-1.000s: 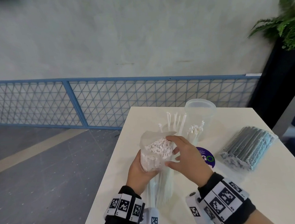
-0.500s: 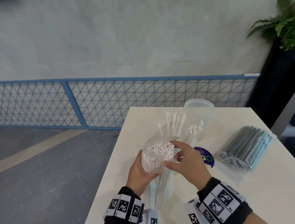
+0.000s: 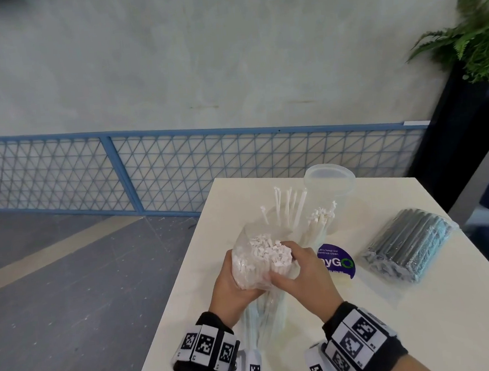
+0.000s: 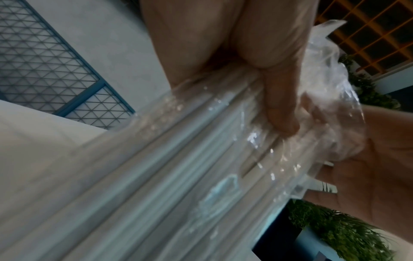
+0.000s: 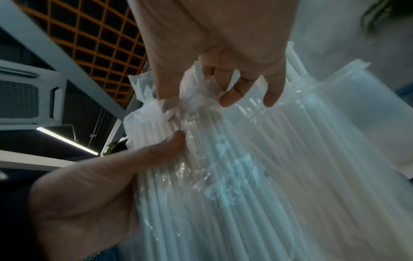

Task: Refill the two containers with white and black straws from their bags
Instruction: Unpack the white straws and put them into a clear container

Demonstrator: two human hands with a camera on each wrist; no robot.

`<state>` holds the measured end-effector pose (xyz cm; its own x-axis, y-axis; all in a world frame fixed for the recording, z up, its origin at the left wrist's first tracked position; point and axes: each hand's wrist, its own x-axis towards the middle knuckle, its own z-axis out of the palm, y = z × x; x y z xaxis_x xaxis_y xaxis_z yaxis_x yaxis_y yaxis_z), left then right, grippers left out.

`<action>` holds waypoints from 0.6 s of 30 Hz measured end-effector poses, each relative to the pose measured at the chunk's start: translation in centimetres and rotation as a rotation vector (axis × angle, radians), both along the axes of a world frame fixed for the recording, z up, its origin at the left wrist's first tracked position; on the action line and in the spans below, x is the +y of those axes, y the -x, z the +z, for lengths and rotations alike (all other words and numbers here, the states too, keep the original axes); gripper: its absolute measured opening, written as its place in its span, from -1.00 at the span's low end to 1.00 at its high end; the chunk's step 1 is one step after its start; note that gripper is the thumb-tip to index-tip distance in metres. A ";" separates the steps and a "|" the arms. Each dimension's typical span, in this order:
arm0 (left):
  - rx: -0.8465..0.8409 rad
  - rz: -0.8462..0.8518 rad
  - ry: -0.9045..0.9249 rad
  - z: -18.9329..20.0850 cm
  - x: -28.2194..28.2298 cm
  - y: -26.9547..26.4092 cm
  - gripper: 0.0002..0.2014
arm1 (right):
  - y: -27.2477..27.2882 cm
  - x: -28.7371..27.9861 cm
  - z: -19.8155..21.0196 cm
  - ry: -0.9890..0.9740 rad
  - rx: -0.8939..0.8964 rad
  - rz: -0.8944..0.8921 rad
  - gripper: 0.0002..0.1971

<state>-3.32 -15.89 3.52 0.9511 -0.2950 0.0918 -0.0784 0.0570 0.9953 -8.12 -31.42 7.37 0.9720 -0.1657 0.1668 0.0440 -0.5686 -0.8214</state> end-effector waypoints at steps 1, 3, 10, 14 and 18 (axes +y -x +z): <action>-0.001 -0.007 -0.004 0.0 0.0 0.0 -0.21 | -0.2 0.1 -0.1 0.033 0.031 -0.006 -0.43; -0.005 -0.032 -0.019 0.1 -0.1 -0.1 -0.19 | -0.5 0.4 -0.1 0.097 0.043 -0.031 -0.32; -0.033 -0.025 -0.104 0.4 0.0 -0.1 -0.16 | 0.4 2.4 0.0 -0.029 -0.101 -0.194 -0.56; -0.031 -0.036 -0.101 0.9 0.2 0.2 -0.20 | -0.2 2.2 -0.3 -0.053 -0.077 -0.212 -0.41; -0.056 -0.025 -0.144 0.9 0.2 0.2 -0.27 | -0.2 1.8 3.0 -0.168 -0.143 -0.241 -0.73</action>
